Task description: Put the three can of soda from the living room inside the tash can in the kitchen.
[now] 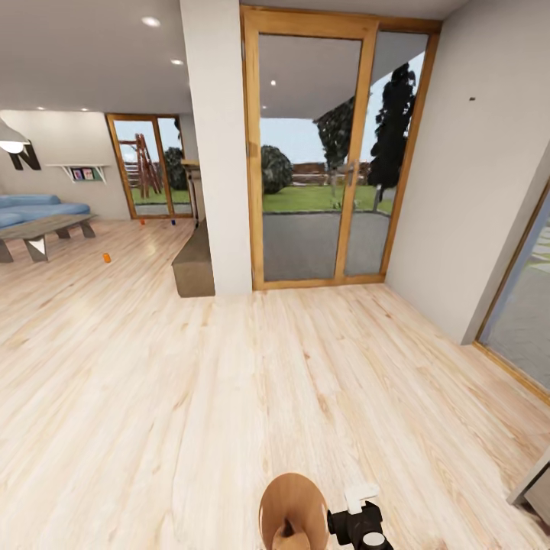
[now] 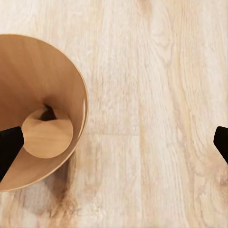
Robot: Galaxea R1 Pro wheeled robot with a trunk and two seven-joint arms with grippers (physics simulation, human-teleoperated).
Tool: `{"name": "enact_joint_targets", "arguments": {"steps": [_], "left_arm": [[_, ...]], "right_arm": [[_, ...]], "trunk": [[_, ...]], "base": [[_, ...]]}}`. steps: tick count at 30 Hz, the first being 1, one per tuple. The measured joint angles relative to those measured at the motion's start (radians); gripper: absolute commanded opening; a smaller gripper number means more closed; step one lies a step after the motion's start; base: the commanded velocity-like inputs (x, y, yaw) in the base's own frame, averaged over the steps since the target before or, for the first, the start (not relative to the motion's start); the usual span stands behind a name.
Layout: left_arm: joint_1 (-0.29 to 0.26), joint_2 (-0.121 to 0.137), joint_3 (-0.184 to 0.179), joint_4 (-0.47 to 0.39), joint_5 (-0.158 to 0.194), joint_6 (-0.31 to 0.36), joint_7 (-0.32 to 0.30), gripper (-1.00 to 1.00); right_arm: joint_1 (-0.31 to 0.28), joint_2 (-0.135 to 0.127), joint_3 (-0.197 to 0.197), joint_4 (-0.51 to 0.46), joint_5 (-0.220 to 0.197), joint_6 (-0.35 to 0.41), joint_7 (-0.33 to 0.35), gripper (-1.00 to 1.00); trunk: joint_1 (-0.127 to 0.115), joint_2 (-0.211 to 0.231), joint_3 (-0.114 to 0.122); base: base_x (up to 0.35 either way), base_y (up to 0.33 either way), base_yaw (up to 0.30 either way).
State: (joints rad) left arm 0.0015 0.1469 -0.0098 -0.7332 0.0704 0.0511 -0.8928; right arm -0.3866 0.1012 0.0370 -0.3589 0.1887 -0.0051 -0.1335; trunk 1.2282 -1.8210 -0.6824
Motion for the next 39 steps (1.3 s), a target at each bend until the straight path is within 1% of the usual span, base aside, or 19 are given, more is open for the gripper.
{"name": "enact_joint_targets", "arguments": {"steps": [7, 11, 16, 27, 32, 39], "left_arm": [[0.000, 0.000, 0.000, 0.000, 0.000, 0.000, 0.000, 1.00], [0.000, 0.000, 0.002, 0.000, 0.000, 0.005, 0.000, 1.00], [0.000, 0.000, 0.001, 0.000, 0.000, 0.004, 0.000, 1.00], [0.000, 0.000, 0.000, 0.000, 0.000, 0.005, 0.000, 1.00], [0.000, -0.001, 0.001, 0.000, 0.000, 0.006, 0.000, 1.00], [0.000, -0.001, 0.001, 0.000, 0.000, 0.006, 0.000, 1.00]], "right_arm": [[0.000, 0.000, 0.001, 0.000, 0.000, -0.019, 0.000, 1.00], [0.000, 0.000, 0.001, 0.000, 0.000, -0.029, 0.000, 1.00], [0.000, 0.000, 0.001, 0.001, 0.000, -0.031, 0.000, 1.00], [0.000, 0.000, 0.001, 0.000, 0.000, -0.032, 0.000, 1.00], [0.000, 0.000, 0.001, 0.000, 0.000, -0.032, 0.000, 1.00], [0.000, 0.000, 0.002, 0.001, 0.000, -0.032, 0.000, 1.00]], "trunk": [[0.000, 0.000, -0.002], [0.000, 0.000, -0.003], [0.000, 0.000, -0.003], [0.000, 0.000, -0.003], [0.019, -0.035, -0.019], [0.046, -0.084, -0.048]], "base": [[0.013, 0.000, 0.000], [0.188, 0.000, 0.000], [0.134, 0.000, 0.000], [0.011, 0.000, 0.000], [0.000, 0.000, 0.003], [0.000, 0.000, 0.059]]}}
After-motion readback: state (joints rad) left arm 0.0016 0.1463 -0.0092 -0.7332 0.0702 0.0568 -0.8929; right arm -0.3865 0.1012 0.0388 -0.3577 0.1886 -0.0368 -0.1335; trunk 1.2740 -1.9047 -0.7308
